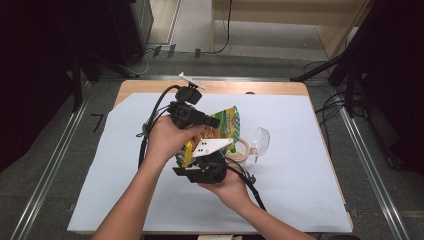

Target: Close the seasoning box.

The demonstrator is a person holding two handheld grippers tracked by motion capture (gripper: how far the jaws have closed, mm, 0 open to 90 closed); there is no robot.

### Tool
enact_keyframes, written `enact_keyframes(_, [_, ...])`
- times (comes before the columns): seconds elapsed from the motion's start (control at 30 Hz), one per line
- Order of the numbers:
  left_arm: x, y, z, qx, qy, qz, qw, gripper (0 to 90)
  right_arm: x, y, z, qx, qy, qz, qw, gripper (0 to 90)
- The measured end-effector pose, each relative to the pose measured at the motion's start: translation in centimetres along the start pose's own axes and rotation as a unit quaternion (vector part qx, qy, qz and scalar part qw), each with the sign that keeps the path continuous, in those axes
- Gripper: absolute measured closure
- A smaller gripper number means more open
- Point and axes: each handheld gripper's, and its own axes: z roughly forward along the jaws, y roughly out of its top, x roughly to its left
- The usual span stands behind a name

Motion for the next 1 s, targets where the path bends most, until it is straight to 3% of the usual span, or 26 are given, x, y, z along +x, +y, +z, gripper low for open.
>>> enact_keyframes(1.0, [-0.25,0.4,0.18,0.01,-0.001,0.002,1.0,84.9,0.45,0.18,-0.49,-0.007,0.002,0.011,0.9999,72.6])
